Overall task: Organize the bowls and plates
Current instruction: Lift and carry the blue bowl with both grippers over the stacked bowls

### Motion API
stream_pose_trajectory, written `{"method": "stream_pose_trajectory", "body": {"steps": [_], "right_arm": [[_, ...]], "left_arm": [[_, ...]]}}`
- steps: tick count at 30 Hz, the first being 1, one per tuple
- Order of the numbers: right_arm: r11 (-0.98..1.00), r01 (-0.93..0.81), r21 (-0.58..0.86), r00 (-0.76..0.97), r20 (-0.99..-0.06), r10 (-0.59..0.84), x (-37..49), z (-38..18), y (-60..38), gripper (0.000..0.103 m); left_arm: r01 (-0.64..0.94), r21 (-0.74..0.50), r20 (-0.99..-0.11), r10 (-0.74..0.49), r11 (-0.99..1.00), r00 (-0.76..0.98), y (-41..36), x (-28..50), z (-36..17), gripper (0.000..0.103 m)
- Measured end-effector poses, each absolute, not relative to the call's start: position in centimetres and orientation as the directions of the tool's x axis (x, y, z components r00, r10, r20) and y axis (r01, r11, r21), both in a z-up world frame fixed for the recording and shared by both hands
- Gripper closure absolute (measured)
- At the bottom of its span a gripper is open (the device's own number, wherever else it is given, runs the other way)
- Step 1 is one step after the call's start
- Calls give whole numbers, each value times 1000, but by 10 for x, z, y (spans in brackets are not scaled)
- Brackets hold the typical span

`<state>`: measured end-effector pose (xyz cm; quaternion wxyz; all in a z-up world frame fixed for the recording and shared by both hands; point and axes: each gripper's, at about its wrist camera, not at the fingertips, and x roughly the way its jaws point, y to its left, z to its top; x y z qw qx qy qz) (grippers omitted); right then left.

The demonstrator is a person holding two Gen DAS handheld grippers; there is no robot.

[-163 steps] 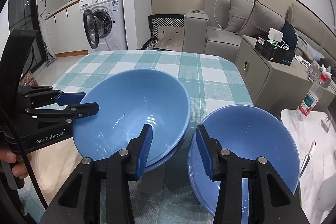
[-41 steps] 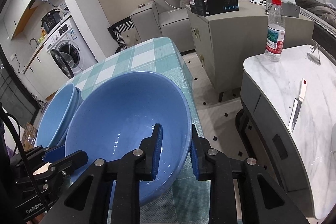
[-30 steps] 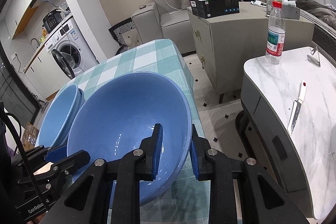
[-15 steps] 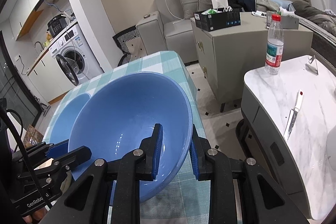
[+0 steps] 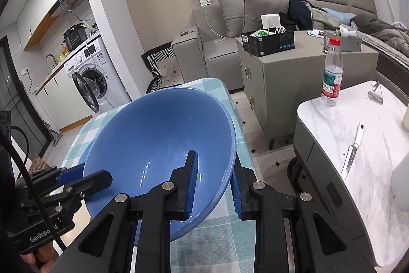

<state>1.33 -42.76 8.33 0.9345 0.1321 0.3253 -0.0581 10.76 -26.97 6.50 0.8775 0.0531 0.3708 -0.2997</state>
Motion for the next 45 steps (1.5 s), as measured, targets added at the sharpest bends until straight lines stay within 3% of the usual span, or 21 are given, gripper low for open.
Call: {"method": "stream_pose_trajectory", "body": {"steps": [28, 45], "right_arm": [[990, 102, 98, 806, -592, -24, 20, 131, -359, 79], [998, 15, 67, 782, -622, 30, 49, 129, -300, 78]], "left_arm": [[527, -145, -592, -501, 837, 631, -205, 109, 99, 71], [456, -169, -575, -463, 874, 674, -150, 117, 98, 71]]}}
